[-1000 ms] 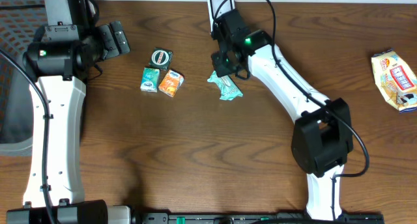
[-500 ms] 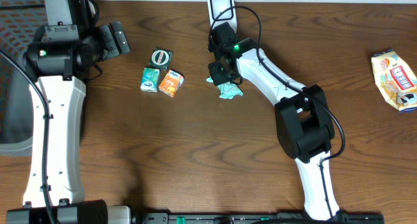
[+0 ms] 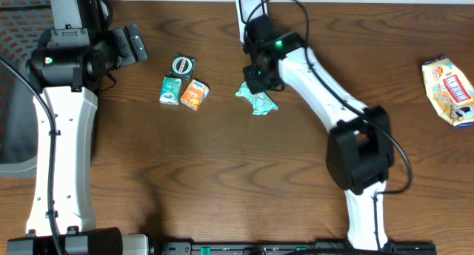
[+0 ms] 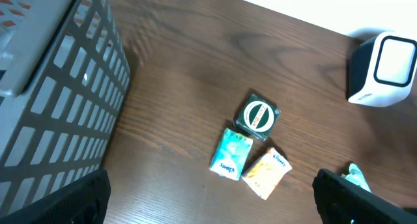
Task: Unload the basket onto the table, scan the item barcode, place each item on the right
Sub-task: 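Hold and turn the green pack below the scanner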
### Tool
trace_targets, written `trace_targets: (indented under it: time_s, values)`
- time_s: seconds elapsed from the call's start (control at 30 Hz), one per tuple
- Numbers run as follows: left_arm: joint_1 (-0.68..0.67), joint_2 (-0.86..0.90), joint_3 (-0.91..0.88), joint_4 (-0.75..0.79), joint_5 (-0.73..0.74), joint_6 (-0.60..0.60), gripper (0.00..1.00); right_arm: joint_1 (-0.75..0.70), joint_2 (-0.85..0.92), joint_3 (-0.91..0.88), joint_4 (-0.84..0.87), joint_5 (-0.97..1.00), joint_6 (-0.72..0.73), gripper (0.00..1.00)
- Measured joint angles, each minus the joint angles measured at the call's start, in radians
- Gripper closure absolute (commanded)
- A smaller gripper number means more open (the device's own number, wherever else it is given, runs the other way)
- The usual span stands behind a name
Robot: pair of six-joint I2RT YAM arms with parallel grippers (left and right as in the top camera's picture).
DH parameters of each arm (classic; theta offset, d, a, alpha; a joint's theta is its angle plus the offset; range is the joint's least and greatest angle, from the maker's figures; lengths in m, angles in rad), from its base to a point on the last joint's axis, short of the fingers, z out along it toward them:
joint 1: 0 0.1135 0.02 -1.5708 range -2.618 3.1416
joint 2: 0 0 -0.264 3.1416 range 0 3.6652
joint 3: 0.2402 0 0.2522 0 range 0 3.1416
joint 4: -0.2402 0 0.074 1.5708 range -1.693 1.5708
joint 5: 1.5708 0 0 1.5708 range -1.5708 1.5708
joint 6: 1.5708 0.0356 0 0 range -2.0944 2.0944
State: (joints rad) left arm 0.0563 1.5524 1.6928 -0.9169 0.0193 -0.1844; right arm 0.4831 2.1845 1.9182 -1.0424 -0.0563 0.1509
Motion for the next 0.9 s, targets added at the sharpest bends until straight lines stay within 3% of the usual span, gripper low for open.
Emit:
trace_targets:
  time_s: [0.17,0.47,0.9]
  values:
    - [0.000,0.000,0.000,0.000,0.000,0.000,0.02,-0.002,-0.016,-0.013,-0.047,0.000,-0.001,0.99]
    - [0.000,0.000,0.000,0.000,0.000,0.000,0.02,-0.002,0.016,-0.220,0.092,-0.001,0.003,0.99]
    - [0.000,0.000,0.000,0.000,0.000,0.000,0.02,-0.002,0.011,-0.158,-0.045,0.023,0.024,0.99]
